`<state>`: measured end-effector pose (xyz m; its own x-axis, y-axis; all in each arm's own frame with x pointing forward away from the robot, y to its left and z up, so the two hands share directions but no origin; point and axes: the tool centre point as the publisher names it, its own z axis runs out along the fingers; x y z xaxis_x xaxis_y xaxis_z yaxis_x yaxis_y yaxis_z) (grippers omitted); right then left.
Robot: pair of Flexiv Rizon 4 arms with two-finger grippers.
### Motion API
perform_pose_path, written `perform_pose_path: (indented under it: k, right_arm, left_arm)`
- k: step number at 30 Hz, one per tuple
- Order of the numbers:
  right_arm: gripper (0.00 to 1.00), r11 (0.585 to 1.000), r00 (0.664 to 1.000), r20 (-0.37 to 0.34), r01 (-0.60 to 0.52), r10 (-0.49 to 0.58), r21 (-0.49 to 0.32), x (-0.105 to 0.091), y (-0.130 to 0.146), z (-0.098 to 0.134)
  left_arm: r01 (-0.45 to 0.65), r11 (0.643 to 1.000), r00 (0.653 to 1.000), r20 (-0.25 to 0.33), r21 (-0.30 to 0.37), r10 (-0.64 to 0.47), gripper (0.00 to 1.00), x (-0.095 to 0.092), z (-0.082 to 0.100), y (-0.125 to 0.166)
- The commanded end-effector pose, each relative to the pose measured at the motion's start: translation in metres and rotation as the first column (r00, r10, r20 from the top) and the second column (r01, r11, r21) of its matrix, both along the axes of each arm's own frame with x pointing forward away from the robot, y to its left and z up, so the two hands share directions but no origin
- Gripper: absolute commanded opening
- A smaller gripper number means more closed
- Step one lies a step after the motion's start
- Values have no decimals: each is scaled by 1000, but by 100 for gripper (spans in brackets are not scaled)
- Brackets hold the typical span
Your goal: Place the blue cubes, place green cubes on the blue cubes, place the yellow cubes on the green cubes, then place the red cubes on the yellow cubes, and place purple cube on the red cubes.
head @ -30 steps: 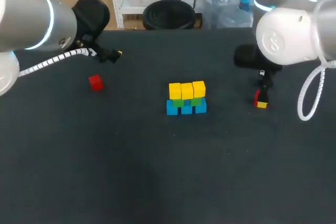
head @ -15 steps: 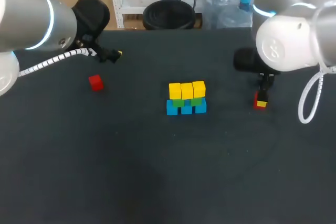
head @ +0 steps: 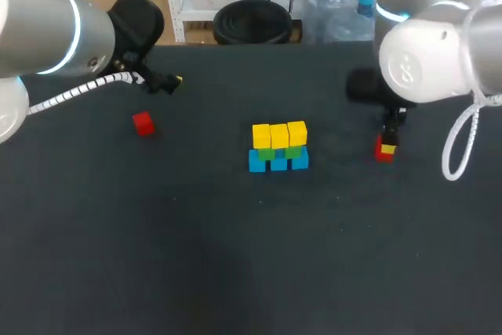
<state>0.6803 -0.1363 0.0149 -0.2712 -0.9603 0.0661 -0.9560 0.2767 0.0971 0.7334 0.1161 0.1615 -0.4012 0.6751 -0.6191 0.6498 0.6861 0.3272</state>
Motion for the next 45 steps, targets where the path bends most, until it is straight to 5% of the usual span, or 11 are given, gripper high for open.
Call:
perform_pose_path:
  k: [1,18,45]
  right_arm:
    - [0,1000,999,31,-25,24,10,-3,7,22]
    - [0,973,960,160,-228,229,-23,3,90,121]
    - [0,928,926,84,-371,367,38,-4,168,109]
  left_arm:
    - [3,1000,1000,-1,-2,-3,100,1,0,1]
    - [3,1000,1000,-1,-2,-3,100,1,0,1]
    - [3,1000,1000,-1,-2,-3,100,1,0,1]
